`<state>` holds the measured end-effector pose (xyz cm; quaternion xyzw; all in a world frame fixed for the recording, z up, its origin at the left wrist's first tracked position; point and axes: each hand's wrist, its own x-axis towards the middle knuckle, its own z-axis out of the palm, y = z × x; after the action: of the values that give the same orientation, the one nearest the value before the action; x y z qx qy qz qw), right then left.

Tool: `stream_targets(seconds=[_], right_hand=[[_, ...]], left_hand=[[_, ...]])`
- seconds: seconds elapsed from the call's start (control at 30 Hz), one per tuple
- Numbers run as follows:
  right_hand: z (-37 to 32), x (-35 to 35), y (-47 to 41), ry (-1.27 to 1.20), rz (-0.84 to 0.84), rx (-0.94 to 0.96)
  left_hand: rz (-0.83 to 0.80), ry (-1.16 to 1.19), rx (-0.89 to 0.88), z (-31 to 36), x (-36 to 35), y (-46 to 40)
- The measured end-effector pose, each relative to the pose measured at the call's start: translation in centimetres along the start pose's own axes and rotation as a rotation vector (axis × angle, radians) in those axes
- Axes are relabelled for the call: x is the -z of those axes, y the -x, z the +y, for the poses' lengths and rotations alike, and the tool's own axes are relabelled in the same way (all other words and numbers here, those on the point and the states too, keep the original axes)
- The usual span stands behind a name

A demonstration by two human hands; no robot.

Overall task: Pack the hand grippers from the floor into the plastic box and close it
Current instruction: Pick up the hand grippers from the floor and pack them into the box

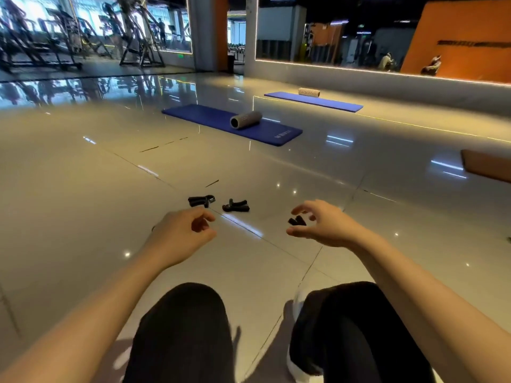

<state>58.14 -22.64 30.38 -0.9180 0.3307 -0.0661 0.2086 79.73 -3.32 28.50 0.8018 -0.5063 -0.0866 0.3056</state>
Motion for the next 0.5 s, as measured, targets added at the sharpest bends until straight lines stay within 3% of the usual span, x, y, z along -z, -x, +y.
stream_targets(seconds=[0.5], right_hand=[[13.1,-0.6,-18.0,-0.151,-0.028,-0.183]], left_hand=[[-0.119,-0.092,-0.098,-3.1,-9.5,-23.7]])
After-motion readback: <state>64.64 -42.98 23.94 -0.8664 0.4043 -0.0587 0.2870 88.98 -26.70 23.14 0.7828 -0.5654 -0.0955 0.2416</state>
